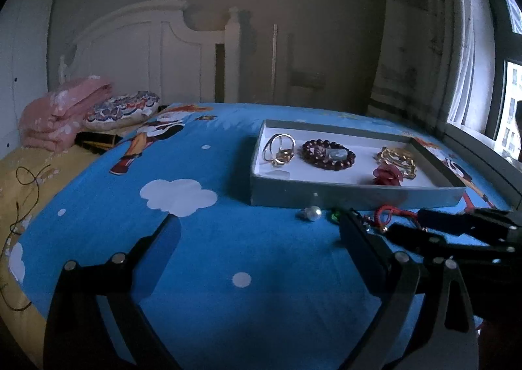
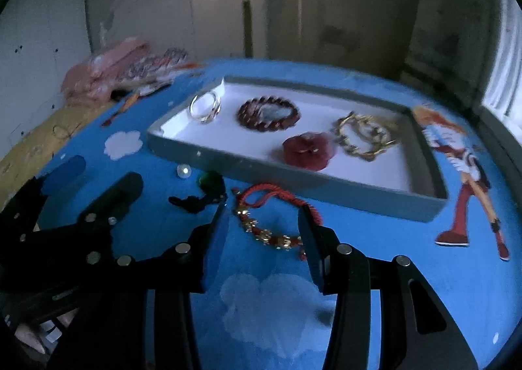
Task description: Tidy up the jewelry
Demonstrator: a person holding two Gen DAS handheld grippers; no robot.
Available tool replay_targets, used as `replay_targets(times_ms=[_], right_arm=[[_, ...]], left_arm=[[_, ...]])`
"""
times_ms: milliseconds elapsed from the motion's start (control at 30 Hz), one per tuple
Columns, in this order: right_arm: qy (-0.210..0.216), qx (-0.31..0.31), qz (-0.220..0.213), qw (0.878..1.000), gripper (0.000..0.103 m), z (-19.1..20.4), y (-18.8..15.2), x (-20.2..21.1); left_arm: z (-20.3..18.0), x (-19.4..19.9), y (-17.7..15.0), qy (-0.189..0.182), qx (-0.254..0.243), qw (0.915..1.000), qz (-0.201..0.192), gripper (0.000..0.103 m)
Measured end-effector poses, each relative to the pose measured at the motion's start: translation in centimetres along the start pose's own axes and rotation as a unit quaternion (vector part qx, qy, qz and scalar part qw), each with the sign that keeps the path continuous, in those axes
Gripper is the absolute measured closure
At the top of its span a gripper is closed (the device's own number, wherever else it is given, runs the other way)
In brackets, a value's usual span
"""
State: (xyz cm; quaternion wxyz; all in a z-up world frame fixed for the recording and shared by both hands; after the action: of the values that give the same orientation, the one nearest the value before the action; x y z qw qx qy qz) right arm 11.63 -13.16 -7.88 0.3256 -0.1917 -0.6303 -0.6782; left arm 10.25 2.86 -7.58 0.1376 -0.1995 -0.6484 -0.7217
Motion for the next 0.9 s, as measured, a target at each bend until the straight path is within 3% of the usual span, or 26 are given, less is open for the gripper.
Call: replay_targets(times_ms=[67,167,300,700,767,900], right_arm=[[0.007,0.013,0.022,1.000,0.063,0.4,-0.3,-0.7],[-0.001,0.038,0.022,0.999,0.069,0.6,-0.9,-0.3],[0.000,0.031,0.016,0.999,0.085,-0.9,-2.2,1.2],[0.018,0.052,0.006,0.998,0.083,-1.1,-3.1,1.9],[0.014,0.062,-0.001,0.998,0.093,-0.8,-3.2,1.9],[-0.013,0.063,-0.030,0.997,0.093,-0.5,-3.7,2.2]], left_arm=[[0.2,0.1,-0.1,0.002,0.001,1.0000,0.000,0.008],[0.4,0.1,-0.1,0.000,0.004,1.0000,0.003,0.008],[0.1,0.2,-0.1,-0.001,-0.001,1.0000,0.005,0.008],[-1.5,-0.1,-0.1,-0.007,-0.024,0.9996,0.016,0.007],[-1.7,0.0,-0.1,-0.011,-0.027,0.9994,0.017,0.007],[-2.3,0.0,0.1,-0.025,-0.035,0.9988,0.022,0.007]])
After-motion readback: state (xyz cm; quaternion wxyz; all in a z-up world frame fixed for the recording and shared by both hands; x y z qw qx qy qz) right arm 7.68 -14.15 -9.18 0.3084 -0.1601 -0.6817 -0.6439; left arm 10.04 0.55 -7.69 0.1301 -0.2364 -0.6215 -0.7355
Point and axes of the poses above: each gripper's, at about its wrist camera, not at the fingertips, and x roughly against the way its jaws point, z to its left, y to its top, the point moved 3 cm from there along -x, roughly the way its jaws point, and after that the axes turned 8 degrees about -x, right-handed, at the moved point
